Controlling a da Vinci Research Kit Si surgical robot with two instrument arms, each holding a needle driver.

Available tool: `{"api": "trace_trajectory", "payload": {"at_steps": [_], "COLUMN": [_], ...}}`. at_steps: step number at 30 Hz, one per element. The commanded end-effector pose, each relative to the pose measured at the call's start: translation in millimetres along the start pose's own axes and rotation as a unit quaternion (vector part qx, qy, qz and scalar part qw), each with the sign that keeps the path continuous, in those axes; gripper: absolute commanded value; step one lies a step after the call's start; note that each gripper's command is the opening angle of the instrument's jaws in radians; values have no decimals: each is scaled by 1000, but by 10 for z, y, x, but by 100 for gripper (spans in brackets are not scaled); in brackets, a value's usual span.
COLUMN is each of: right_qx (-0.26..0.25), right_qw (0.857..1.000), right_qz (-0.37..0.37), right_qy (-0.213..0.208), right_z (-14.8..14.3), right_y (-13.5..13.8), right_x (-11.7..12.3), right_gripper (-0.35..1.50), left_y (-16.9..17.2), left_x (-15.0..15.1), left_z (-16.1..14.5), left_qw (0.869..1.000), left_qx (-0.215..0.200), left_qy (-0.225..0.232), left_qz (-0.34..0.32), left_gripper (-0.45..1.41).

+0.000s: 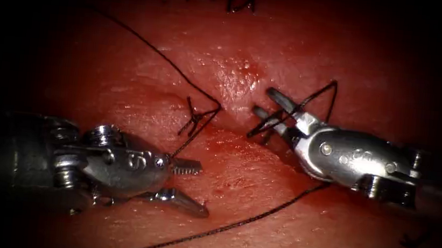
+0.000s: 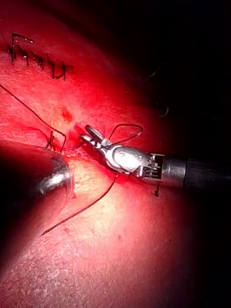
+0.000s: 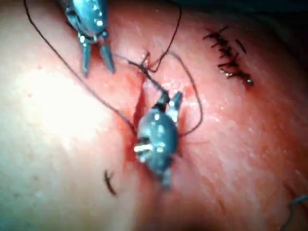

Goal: Wound Closure

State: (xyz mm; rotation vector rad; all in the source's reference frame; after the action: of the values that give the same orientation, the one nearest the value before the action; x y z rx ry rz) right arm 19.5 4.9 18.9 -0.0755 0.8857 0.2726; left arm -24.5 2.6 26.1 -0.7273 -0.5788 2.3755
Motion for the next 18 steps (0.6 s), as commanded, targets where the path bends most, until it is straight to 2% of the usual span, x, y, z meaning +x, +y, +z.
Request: {"api": "trace_trajectory", "payload": {"at_steps": [1, 3, 5, 7, 8, 15, 18], "right_qx": [3, 4, 10, 11, 14, 23, 32], "right_qw": [1000, 1000, 1000, 1000, 1000, 998, 997], "right_qz": [1, 3, 2, -1, -12, -49, -76], "right_qy": [4, 8, 12, 15, 16, 23, 13], "right_z": [7, 7, 5, 3, 0, -1, 7], "right_y": [-6, -11, -20, -24, -29, -37, -47], "right_x": [0, 8, 32, 40, 52, 71, 79], "right_gripper": [-35, -35, -35, -35, -35, -35, -35], "left_y": [0, 0, 1, 3, 5, 6, 6], "left_x": [2, 2, 3, 4, 5, 9, 8], "left_z": [8, 8, 8, 9, 10, 14, 13], "left_qw": [1000, 1000, 1000, 1000, 1000, 1000, 1000], "left_qx": [0, 0, 0, 1, 1, 3, 2], "left_qy": [0, 0, 0, 0, 0, 1, 1], "left_qz": [0, 0, 0, -1, -1, -3, -3], "left_gripper": [29, 29, 29, 29, 29, 29, 29]}}
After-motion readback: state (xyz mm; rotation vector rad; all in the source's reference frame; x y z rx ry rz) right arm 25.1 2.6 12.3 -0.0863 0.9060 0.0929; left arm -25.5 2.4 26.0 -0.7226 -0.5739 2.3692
